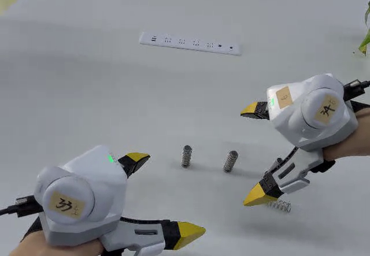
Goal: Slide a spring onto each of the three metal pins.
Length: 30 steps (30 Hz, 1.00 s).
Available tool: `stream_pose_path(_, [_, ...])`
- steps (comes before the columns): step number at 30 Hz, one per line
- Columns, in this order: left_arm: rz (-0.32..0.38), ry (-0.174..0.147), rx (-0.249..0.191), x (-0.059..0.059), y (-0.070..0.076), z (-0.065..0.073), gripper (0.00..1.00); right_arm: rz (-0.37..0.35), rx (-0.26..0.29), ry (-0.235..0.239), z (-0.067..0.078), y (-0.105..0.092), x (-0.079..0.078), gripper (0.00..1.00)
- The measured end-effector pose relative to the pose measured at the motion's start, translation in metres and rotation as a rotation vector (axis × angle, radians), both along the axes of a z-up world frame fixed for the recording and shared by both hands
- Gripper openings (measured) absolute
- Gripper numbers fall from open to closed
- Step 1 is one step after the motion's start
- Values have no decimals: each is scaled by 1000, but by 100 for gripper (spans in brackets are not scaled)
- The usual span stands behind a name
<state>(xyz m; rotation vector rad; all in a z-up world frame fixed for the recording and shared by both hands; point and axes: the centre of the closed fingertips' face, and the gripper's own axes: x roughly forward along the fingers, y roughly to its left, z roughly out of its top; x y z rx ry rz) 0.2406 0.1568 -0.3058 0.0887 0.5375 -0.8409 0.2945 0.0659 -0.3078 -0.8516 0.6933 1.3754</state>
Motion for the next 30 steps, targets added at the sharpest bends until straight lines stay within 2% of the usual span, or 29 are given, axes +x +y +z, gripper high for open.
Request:
stream_pose_path(6, [-20,-7,3,-3,-7,3,90,-67,40,-12,10,-15,-5,99])
stream_pose_path(12, [-36,-9,2,-6,-12,4,90,-147,67,-6,13,-35,-13,99])
stream_pose_path(21, [-61,-6,5,-12,-19,5,90,-288,141,10,17,-63,-29,99])
stream_pose_path(24, [-71,-6,7,-14,-21,6,90,-326,150,3,18,-73,-34,99])
stream_pose_path(30, [-90,-8,9,-17,-24,8,89,-409,217,3,24,-84,-44,99])
